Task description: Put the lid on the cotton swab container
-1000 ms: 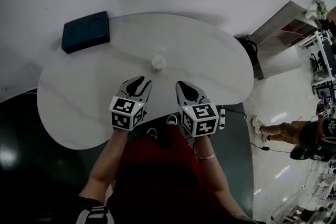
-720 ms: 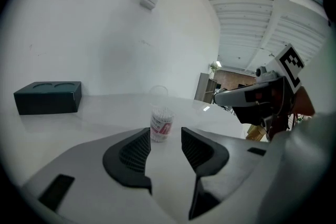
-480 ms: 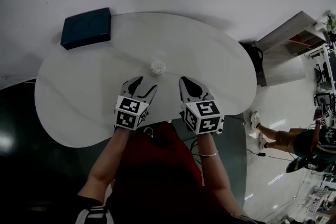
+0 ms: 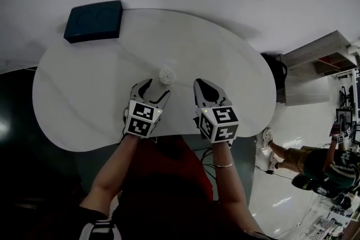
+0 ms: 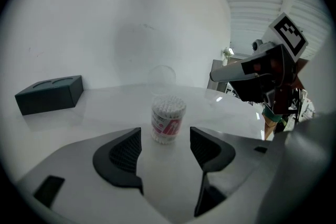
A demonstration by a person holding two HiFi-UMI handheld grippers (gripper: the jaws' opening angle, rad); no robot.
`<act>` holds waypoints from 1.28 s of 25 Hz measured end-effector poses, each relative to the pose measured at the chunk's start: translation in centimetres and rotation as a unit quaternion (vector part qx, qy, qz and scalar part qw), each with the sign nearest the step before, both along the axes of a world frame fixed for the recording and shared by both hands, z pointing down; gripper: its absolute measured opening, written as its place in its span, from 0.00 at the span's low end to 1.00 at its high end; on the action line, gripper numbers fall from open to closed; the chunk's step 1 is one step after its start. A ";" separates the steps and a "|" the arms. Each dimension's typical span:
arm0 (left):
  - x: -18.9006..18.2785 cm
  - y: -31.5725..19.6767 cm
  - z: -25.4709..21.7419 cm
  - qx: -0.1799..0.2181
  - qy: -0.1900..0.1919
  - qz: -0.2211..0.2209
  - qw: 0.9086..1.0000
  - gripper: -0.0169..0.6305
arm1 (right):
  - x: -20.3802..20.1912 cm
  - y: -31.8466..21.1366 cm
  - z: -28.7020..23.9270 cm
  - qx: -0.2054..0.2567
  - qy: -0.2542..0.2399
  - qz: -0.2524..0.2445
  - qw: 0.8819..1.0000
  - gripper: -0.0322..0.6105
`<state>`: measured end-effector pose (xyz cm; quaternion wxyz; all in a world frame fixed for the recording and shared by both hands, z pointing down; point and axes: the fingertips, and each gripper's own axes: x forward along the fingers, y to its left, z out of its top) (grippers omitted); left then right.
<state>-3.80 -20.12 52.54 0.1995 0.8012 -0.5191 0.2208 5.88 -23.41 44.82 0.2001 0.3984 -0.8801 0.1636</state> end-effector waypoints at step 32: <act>1.9 -3.7 0.8 0.024 -0.010 -0.013 1.000 0.44 | -5.3 -7.7 -0.4 0.024 0.026 -0.152 0.988 0.07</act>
